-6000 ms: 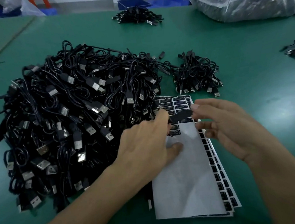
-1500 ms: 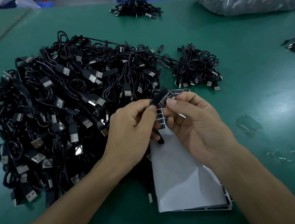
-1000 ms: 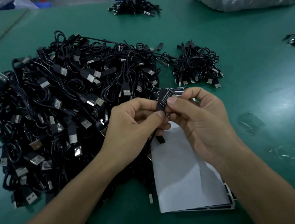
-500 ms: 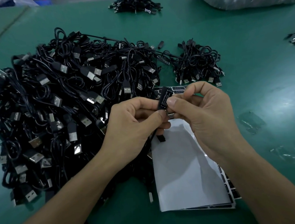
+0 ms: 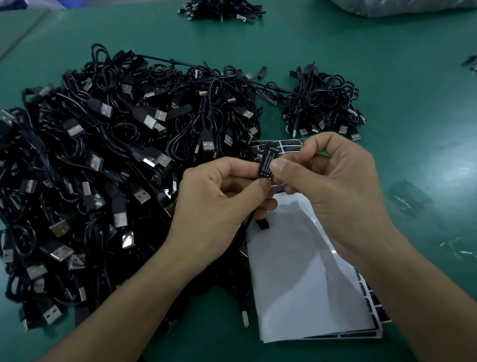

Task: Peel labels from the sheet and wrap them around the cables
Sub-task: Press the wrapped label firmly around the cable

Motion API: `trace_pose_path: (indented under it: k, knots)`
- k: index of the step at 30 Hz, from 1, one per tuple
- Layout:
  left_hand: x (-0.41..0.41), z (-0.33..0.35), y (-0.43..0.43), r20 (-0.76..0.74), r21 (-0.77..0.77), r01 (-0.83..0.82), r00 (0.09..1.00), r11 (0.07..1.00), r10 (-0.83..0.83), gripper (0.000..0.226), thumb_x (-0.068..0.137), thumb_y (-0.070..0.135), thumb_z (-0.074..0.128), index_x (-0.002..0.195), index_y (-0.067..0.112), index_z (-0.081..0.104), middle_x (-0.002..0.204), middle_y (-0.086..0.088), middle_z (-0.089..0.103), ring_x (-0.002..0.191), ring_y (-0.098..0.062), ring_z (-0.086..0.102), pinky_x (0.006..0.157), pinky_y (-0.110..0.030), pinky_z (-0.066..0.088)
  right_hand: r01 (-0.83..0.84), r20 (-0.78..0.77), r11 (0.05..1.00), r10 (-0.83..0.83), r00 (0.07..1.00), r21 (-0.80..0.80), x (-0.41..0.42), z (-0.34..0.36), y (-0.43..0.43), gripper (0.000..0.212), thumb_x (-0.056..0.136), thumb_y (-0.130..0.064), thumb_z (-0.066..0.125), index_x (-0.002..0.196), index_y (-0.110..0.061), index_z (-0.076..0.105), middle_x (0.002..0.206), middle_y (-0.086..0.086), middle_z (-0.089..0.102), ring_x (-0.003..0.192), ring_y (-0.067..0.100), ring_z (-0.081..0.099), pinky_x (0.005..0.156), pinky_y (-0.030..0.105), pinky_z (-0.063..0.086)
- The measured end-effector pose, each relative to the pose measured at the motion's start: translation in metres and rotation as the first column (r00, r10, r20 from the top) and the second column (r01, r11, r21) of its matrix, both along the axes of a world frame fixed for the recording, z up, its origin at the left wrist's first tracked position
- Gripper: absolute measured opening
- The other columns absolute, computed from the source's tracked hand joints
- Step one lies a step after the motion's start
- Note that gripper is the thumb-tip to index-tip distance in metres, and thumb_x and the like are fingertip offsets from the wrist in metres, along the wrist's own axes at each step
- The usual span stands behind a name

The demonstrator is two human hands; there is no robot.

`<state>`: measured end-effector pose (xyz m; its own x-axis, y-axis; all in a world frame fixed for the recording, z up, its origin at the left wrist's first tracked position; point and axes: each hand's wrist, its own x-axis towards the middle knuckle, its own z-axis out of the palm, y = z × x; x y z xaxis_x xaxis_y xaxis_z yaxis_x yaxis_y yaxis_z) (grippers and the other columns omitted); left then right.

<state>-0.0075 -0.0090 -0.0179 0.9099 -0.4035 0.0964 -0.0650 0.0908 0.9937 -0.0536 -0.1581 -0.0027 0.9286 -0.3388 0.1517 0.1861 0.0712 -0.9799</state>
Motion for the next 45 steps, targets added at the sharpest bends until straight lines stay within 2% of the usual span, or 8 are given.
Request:
trace_pose_path:
  k: [5,15,20,28,35,45]
  knots:
    - [0.0,-0.001,0.0,0.002,0.017,-0.005,1.0,1.0,0.005,0.01,0.087,0.0,0.072,0.097,-0.001,0.07,0.073,-0.012,0.075,0.066,-0.022,0.076,0.058,-0.026,0.06,0.021,-0.001,1.0,-0.021,1.0,-0.018,0.0,-0.002,0.001,0.03,0.082,0.004,0.076,0.078,-0.013,0.052,0.071,0.0,0.073,0.063,0.009,0.066,0.061,0.018,0.052]
    - [0.001,-0.003,0.0,0.019,0.042,-0.002,1.0,0.999,0.001,0.007,0.087,0.002,0.073,0.091,0.007,0.071,0.072,-0.009,0.076,0.066,-0.021,0.075,0.058,-0.025,0.059,0.051,-0.006,0.998,-0.051,0.999,-0.029,0.002,-0.004,0.003,0.034,0.081,0.005,0.077,0.075,-0.015,0.05,0.068,-0.002,0.071,0.058,0.007,0.063,0.06,0.017,0.051]
    - [0.002,-0.003,0.0,0.015,0.054,-0.01,1.0,0.999,0.009,0.01,0.085,0.007,0.076,0.092,0.005,0.071,0.07,-0.011,0.075,0.063,-0.025,0.074,0.057,-0.026,0.059,0.076,-0.019,0.997,-0.076,0.997,-0.025,0.003,-0.005,0.006,0.034,0.081,0.004,0.077,0.075,-0.015,0.05,0.067,-0.002,0.071,0.061,0.009,0.063,0.06,0.019,0.051]
    - [0.0,-0.001,0.0,0.029,0.056,0.015,0.999,0.998,-0.016,0.012,0.084,0.009,0.077,0.094,0.006,0.071,0.071,-0.01,0.076,0.064,-0.022,0.074,0.057,-0.023,0.057,0.111,-0.017,0.993,-0.112,0.994,-0.047,0.004,-0.007,0.008,0.037,0.08,0.004,0.076,0.071,-0.019,0.048,0.067,-0.001,0.07,0.057,0.009,0.061,0.06,0.021,0.051]
    - [0.0,-0.001,0.0,0.059,0.036,0.008,0.998,0.999,-0.01,0.004,0.088,0.005,0.072,0.092,0.005,0.072,0.071,-0.01,0.075,0.065,-0.02,0.074,0.055,-0.019,0.053,0.126,0.004,0.989,-0.126,0.992,-0.074,0.003,-0.009,0.009,0.036,0.077,-0.003,0.078,0.069,-0.023,0.049,0.069,0.001,0.073,0.06,0.01,0.065,0.062,0.022,0.053]
    - [0.0,0.0,0.001,0.031,0.036,0.015,0.999,0.999,-0.017,0.005,0.091,0.005,0.069,0.091,0.009,0.073,0.072,-0.008,0.076,0.065,-0.019,0.075,0.056,-0.02,0.055,0.11,0.025,0.993,-0.109,0.994,-0.051,0.004,-0.008,0.011,0.036,0.082,0.007,0.074,0.072,-0.016,0.048,0.069,-0.003,0.071,0.063,0.008,0.065,0.065,0.021,0.054]
